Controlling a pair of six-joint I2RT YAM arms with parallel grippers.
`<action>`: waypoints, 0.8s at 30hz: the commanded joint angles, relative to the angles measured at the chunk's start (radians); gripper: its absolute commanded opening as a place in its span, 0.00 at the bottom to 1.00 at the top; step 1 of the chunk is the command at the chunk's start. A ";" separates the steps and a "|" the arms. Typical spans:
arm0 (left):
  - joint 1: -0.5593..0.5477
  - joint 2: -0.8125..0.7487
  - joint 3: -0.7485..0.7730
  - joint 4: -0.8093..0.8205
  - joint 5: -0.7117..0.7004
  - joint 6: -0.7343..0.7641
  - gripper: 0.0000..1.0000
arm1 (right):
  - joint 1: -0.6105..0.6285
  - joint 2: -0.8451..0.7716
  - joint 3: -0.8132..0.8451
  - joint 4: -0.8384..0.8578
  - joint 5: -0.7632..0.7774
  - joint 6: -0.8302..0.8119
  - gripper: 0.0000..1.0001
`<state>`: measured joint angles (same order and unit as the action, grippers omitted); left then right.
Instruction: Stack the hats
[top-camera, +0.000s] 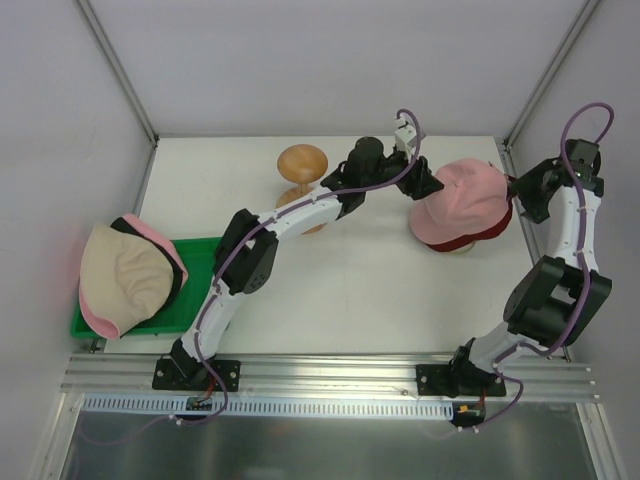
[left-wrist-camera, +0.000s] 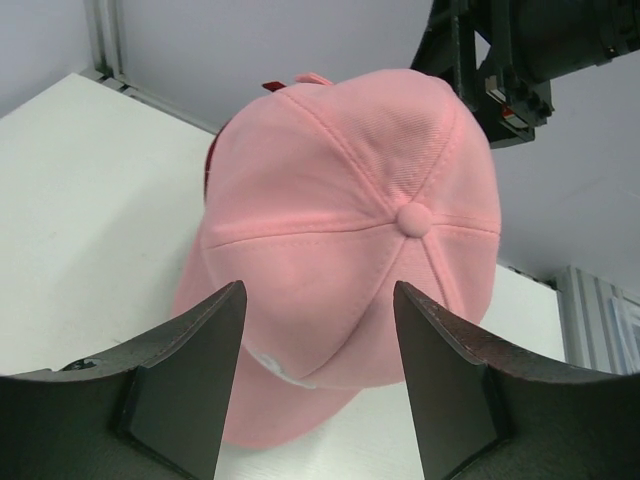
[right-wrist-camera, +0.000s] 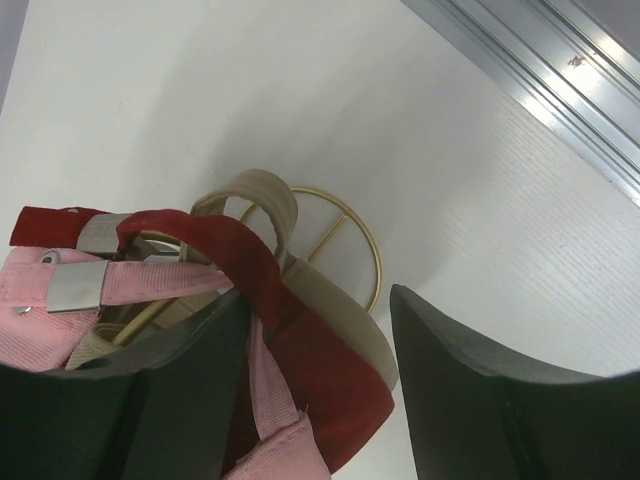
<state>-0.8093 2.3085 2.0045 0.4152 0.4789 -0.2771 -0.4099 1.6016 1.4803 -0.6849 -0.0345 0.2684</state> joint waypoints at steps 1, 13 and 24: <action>0.016 -0.103 -0.039 0.077 -0.017 -0.013 0.61 | -0.020 0.038 -0.037 -0.028 0.045 -0.020 0.62; 0.032 -0.136 -0.085 0.065 -0.019 -0.033 0.63 | -0.021 -0.012 -0.055 0.013 -0.076 0.002 0.71; 0.025 -0.067 -0.029 0.048 0.044 -0.109 0.57 | 0.010 -0.038 0.020 -0.028 -0.096 0.023 0.80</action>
<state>-0.7837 2.2383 1.9358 0.4294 0.4816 -0.3569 -0.4187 1.5986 1.4624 -0.6582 -0.1143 0.2836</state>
